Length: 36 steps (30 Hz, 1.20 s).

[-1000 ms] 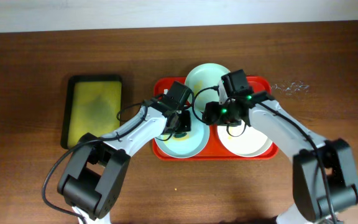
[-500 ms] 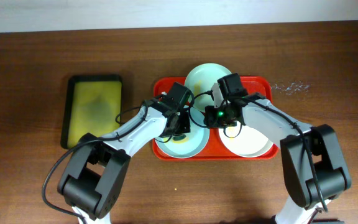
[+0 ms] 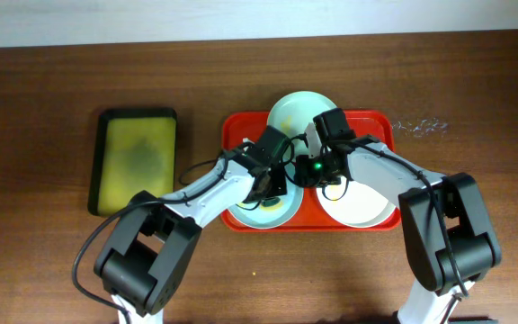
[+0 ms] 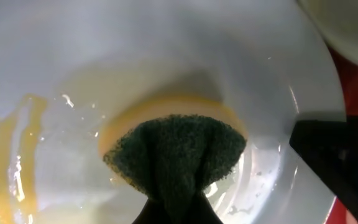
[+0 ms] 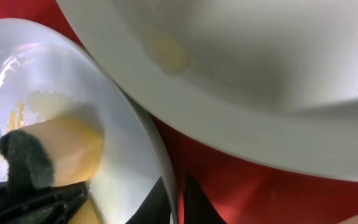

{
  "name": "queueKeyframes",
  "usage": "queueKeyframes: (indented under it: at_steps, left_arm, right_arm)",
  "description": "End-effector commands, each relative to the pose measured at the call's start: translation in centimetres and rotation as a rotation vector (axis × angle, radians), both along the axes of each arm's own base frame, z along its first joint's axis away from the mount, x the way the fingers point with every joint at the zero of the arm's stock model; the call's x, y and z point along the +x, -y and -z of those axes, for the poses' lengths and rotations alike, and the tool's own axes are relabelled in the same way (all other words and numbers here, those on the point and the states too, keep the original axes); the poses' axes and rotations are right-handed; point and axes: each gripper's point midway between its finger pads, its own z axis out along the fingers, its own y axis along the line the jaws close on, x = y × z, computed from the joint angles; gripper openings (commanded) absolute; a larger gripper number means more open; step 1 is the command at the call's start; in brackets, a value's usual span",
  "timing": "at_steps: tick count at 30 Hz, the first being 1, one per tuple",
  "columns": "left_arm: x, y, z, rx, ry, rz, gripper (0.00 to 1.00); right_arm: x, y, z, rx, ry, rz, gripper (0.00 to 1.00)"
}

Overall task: Clean dirty plates on tray and stack at the side
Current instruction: 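Scrub the light blue plate with the sponge in the left gripper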

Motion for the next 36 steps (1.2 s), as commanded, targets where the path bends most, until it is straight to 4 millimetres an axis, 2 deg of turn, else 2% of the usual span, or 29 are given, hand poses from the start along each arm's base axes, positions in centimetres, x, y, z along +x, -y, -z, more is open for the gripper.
queueKeyframes:
  at_steps: [1,5,7,9,11,13,15,17,20,22,23,24,25,26,29,31,34,36]
  left_arm:
    - [0.3,-1.4,2.8,0.046,-0.041,-0.05,0.0]
    - [1.0,-4.3,3.0,0.082,-0.068,-0.116,0.0]
    - [1.3,-7.4,3.1,0.216,-0.04,-0.158,0.0]
    - [1.8,-9.0,2.9,0.311,0.007,-0.17,0.0]
    - [2.4,-8.8,2.4,0.322,0.03,-0.094,0.0]
    - [2.9,-6.7,0.2,0.232,0.051,0.001,0.0]
    - [3.0,-4.8,-2.0,0.12,0.063,0.023,0.0]
    - [1.6,-3.3,-1.9,0.03,-0.001,0.056,0.09]
    - [0.3,-3.4,-0.6,0.021,-0.055,0.066,0.09]
    - [-0.1,-2.7,-0.5,-0.006,-0.07,0.081,0.09]
    - [-0.1,-2.5,-0.5,-0.009,-0.064,0.085,0.18]
    - [-0.1,-2.4,-0.5,-0.008,-0.063,0.092,0.36]
    - [0.0,-2.4,-0.7,0.006,-0.039,0.178,0.43]
    - [0.1,-2.5,-0.9,0.014,-0.031,0.212,0.45]
    - [1.1,-2.6,-3.8,0.006,0.01,0.199,0.45]
    - [1.8,-3.9,-5.0,0.048,0.052,0.172,0.47]
    - [1.3,-4.2,-4.6,0.072,0.03,0.173,0.31]
    - [0.7,-4.0,-4.0,0.076,0.006,0.174,0.28]
  right_arm:
    - [-0.8,0.2,1.5,-0.031,-0.035,-0.014,0.11]
    - [-0.8,0.2,1.5,-0.03,-0.032,-0.014,0.11]
    - [-0.7,0.2,1.4,-0.029,-0.027,-0.014,0.11]
    - [-0.4,0.1,1.4,-0.026,-0.017,-0.014,0.11]
    - [-0.4,0.0,1.4,-0.025,-0.014,-0.014,0.11]
    - [-0.4,0.1,1.3,-0.025,-0.013,-0.014,0.11]
    - [-0.4,0.0,1.4,-0.025,-0.014,-0.014,0.11]
    - [-0.3,0.0,1.3,-0.024,-0.013,-0.014,0.11]
    - [-0.3,0.0,1.3,-0.023,-0.011,-0.014,0.11]
    - [-0.3,0.0,1.3,-0.023,-0.011,-0.014,0.11]
    - [-0.3,0.0,1.3,-0.023,-0.011,-0.014,0.11]
    - [-0.3,0.0,1.3,-0.023,-0.012,-0.014,0.11]
    - [-0.3,0.0,1.3,-0.024,-0.012,-0.014,0.11]
    - [-0.3,0.0,1.3,-0.024,-0.012,-0.014,0.11]
    - [-0.4,0.0,1.4,-0.024,-0.014,-0.014,0.12]
    - [-0.4,0.0,1.3,-0.024,-0.014,-0.014,0.11]
    - [-0.2,0.0,1.3,-0.022,-0.006,-0.014,0.12]
    - [-0.2,0.0,1.3,-0.022,-0.007,-0.014,0.11]
